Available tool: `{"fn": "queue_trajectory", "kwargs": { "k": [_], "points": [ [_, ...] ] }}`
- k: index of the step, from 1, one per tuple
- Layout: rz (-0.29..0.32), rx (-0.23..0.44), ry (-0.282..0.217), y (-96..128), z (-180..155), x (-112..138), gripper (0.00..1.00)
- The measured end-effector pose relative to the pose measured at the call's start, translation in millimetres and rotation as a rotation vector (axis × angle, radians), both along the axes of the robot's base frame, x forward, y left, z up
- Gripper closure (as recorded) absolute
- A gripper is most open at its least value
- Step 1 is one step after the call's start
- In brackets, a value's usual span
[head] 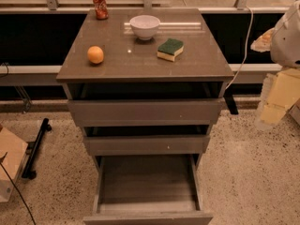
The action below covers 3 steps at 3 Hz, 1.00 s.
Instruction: Place sponge into bottom drawer
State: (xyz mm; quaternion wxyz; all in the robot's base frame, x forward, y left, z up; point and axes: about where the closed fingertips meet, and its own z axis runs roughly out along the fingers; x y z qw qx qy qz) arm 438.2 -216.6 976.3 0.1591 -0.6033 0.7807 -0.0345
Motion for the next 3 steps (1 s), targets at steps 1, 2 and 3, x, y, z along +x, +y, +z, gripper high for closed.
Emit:
{"fn": "queue_trajectory", "kwargs": {
  "k": [1, 2, 3],
  "points": [
    [-0.001, 0.009, -0.012, 2, 2, 1, 0.0],
    [0.012, 0.105, -0.058, 21, 0, 22, 0.0],
    [0.028, 0.24, -0.098, 41, -2, 52, 0.0]
  ]
}}
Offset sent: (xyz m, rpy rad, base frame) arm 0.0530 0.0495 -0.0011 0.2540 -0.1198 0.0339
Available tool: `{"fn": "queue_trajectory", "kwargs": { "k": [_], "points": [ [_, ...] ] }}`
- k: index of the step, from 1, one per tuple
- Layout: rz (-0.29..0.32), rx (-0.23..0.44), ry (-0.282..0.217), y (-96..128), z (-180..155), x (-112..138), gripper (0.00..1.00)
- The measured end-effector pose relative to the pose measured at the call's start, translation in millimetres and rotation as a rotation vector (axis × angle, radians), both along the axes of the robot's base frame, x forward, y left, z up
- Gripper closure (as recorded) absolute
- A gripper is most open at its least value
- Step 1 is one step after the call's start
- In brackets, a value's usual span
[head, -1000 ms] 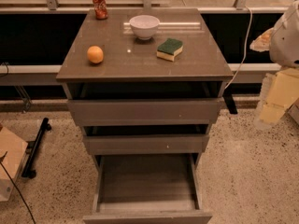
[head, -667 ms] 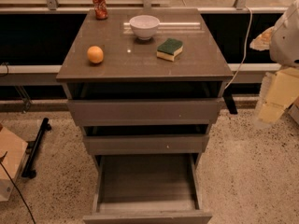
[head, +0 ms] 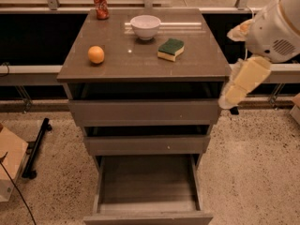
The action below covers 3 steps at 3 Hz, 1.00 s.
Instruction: Place sponge into bottom drawer
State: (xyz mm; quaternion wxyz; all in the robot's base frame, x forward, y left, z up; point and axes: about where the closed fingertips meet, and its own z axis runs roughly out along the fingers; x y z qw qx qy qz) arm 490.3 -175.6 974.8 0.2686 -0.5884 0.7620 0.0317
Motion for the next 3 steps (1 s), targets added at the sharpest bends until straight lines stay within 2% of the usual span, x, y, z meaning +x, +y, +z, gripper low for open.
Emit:
{"fn": "queue_trajectory", "kwargs": {
  "k": [1, 2, 3],
  "points": [
    [0.017, 0.127, -0.023, 19, -3, 40, 0.0],
    [0.037, 0.189, -0.025, 31, -8, 88, 0.0],
    [0.037, 0.189, -0.024, 32, -8, 88, 0.0]
  ]
}}
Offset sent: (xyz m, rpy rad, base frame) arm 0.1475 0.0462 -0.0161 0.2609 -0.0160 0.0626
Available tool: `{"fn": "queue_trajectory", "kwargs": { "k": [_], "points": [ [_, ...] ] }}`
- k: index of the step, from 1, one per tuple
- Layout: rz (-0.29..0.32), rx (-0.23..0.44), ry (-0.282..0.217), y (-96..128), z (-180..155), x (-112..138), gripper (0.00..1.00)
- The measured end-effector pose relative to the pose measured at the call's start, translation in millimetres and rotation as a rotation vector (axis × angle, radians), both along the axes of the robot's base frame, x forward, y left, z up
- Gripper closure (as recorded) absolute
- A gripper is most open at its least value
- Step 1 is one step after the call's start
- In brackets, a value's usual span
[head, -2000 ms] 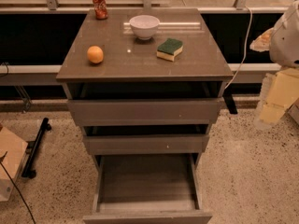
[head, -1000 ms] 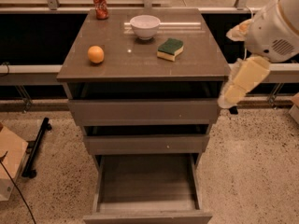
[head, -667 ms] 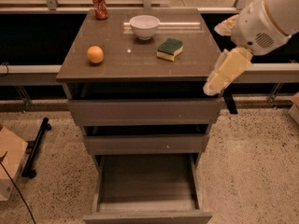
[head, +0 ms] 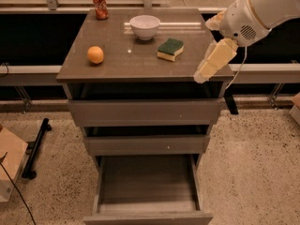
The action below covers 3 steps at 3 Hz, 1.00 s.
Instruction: Place sponge into bottom drawer
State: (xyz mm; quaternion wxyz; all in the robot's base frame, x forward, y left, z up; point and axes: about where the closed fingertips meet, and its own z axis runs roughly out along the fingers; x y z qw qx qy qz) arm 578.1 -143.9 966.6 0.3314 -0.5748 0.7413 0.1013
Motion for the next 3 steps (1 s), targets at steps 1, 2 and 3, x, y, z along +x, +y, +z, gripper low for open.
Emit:
{"fn": "queue_trajectory", "kwargs": {
  "k": [1, 2, 3],
  "points": [
    [0.012, 0.021, -0.01, 11, -5, 5, 0.0],
    [-0.006, 0.109, -0.058, 28, -16, 23, 0.0],
    [-0.026, 0.168, -0.092, 37, -23, 43, 0.0]
  ]
}}
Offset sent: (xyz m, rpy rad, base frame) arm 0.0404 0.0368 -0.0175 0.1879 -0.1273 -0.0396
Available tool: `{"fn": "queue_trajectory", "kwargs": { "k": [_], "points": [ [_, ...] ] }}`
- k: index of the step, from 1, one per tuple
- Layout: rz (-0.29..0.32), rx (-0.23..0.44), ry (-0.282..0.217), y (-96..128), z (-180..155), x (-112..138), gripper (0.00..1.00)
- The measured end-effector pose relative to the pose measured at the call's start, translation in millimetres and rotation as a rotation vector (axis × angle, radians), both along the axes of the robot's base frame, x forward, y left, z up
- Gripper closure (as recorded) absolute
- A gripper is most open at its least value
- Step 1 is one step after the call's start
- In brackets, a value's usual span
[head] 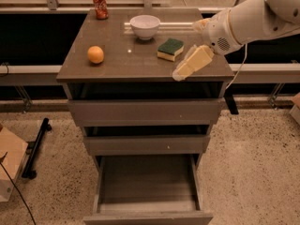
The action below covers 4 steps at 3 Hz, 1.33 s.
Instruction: Place sponge into bottom drawer
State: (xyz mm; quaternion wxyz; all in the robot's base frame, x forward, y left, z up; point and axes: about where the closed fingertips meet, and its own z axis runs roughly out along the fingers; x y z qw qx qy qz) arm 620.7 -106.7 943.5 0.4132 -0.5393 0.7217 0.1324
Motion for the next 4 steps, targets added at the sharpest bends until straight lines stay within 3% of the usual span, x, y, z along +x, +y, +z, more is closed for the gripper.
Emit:
{"fn": "queue_trajectory", "kwargs": {
  "k": [2, 4],
  "points": [
    [-0.06, 0.107, -0.021, 19, -18, 50, 0.0],
    [-0.137, 0.174, 0.013, 17, -43, 107, 0.0]
  ]
}}
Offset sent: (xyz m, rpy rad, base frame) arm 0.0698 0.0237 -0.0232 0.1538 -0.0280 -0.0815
